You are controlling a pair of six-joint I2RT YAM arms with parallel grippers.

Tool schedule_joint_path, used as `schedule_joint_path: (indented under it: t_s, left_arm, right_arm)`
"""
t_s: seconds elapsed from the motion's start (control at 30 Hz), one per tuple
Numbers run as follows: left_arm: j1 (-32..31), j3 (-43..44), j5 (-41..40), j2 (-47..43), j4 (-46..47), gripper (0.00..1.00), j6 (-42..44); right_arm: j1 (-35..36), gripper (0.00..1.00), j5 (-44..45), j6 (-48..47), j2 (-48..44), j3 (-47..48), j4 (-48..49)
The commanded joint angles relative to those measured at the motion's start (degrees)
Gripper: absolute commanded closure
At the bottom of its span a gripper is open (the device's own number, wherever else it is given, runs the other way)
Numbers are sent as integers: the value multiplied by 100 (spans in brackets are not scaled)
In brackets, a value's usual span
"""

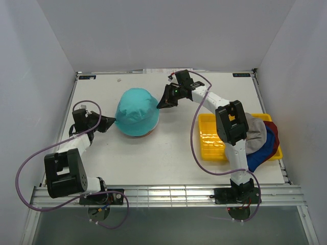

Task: Stack the hats

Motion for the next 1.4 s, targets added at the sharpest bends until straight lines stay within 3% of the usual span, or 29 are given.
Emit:
schedule_joint_path:
  t_s: [0.0, 0.07, 0.1, 0.2, 0.3, 0.57, 0.8, 1.0, 1.1, 1.37]
  left_arm:
    - [76, 307, -591, -87, -832, 97, 441]
    - [67, 405, -617, -140, -966, 87, 564]
    - [67, 440, -626, -166, -1062, 74, 590]
    - [67, 528, -574, -289, -1151, 53, 634]
    - [67, 564, -529, -395, -1239, 43, 687]
    - [76, 914, -600, -711, -1581, 38, 871]
    - [76, 1555, -521, -791, -1880, 37, 1021]
    - [76, 1969, -108, -747, -1934, 37, 1004]
    - [67, 2180, 217, -659, -1898, 38, 942]
    - [-346, 2970, 499, -317, -2021, 39, 1100]
  right_arm:
    - [-27, 92, 370, -232, -125, 205, -265]
    - [-19, 89, 379, -241, -116, 293, -327]
    - [-27, 85, 379, -241, -116, 381, -353]
    - [-19, 77, 405, -249, -125, 460, -423]
    - [-27, 71, 423, -258, -151, 505, -459]
    - [-19, 55, 607, -337, -292, 714, -678]
    - [-27, 40, 1266, -645, -379, 1339, -1539]
    - [-80, 40, 2091, -961, -1038, 1322, -2180]
    - [-159, 39, 2846, -1084, -1714, 954, -2479]
    - [-537, 38, 5052, -856, -3981, -1163, -3271]
